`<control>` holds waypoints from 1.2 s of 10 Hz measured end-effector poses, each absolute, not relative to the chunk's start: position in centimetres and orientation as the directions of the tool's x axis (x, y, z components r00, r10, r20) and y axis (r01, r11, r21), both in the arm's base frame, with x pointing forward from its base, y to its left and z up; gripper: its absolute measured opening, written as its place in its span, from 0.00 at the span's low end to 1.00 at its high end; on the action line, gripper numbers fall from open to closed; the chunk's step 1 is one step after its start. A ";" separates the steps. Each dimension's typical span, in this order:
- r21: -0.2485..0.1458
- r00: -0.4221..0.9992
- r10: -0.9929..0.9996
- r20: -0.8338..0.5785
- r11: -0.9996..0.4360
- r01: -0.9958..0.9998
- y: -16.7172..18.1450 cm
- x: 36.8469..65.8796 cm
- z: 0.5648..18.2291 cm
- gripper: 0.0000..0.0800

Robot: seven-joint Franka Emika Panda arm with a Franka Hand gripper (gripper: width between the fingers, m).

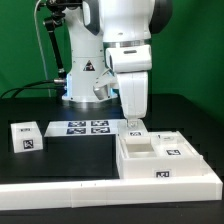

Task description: Assemble cabinet

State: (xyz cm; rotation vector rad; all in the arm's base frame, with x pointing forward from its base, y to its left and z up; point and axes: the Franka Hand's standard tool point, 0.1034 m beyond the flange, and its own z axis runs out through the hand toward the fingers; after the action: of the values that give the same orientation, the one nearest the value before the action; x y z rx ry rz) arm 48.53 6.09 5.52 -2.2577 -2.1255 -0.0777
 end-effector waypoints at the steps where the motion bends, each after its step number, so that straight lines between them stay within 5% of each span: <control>1: 0.013 0.040 0.997 0.068 -0.041 0.999 6.1 49.3 5.5 0.09; 12: 0.019 0.091 0.992 0.086 -0.093 0.995 5.9 56.1 5.6 0.09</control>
Offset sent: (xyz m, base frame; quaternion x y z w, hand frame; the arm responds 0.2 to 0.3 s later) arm 0.0332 0.0131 0.0011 -0.0016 0.0079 -0.0407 0.9991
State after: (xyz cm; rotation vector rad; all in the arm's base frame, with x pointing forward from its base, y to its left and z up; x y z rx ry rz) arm 56.13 5.92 5.58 -2.2879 -2.0851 -0.1192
